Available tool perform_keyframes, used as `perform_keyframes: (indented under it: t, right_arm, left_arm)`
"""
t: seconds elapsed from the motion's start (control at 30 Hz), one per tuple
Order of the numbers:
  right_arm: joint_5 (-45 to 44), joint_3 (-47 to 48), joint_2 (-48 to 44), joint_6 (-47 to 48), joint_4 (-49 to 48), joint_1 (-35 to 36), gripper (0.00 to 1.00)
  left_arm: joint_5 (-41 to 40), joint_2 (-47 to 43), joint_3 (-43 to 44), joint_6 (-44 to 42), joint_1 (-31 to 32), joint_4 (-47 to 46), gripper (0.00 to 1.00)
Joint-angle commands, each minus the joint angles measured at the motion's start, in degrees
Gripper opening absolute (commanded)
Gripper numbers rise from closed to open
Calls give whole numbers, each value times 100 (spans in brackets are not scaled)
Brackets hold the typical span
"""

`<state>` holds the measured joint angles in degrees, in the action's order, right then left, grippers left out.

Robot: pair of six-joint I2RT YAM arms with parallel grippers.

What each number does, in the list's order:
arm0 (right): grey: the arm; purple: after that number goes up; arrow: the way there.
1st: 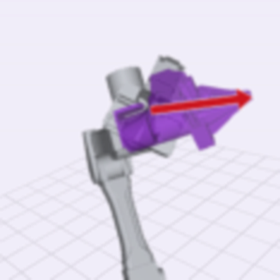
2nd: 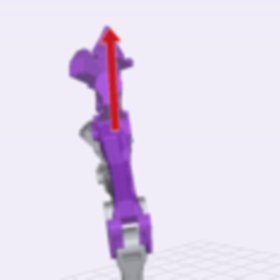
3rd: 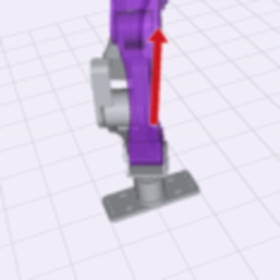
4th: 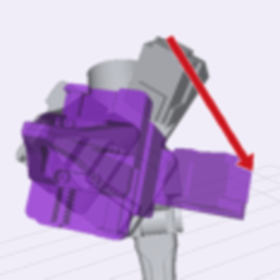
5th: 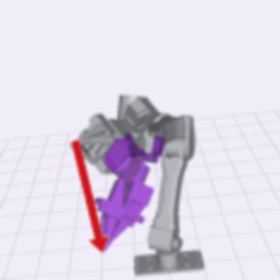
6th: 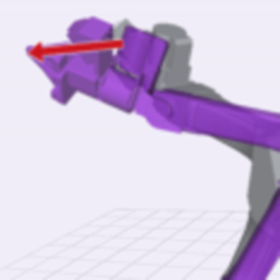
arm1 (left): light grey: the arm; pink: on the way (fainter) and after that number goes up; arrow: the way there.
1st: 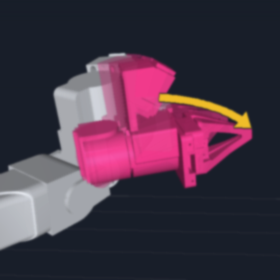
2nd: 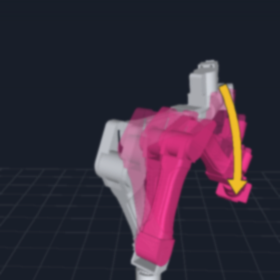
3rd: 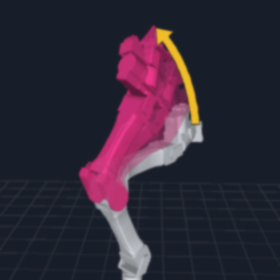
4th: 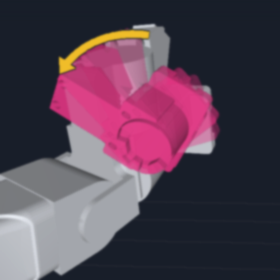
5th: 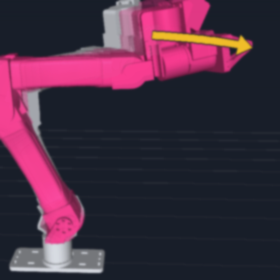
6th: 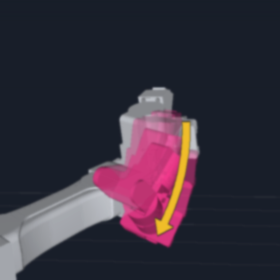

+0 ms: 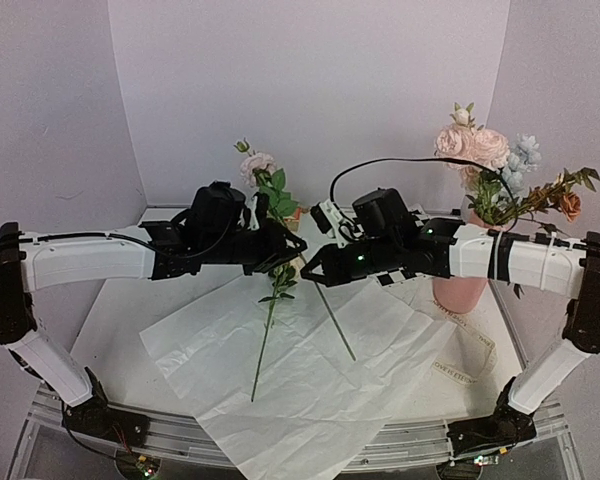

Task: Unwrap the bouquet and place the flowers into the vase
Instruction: Pick up the fake flower from the wrapping paper.

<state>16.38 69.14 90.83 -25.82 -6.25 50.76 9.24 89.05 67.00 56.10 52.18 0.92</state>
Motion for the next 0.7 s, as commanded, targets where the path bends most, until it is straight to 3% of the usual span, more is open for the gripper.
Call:
perform_keyframes:
  t: [0.0,0.1,0.33,0.67]
  right_arm:
    - [183,250,-49,-41,-222,4,8]
    - [263,270,-11,-35,-236,3,16]
    - [377,391,52,-22,-236,4,47]
    - [458,984,167,-322,-236,4,51]
  left_arm:
    - [-136,-113,30,-9,22,-258,11]
    - [-221,-246,-93,-102,20,-240,0]
    - [-71,-624,-270,-624,23,159,0]
    - [624,-1172,-576,-987,20,330,0]
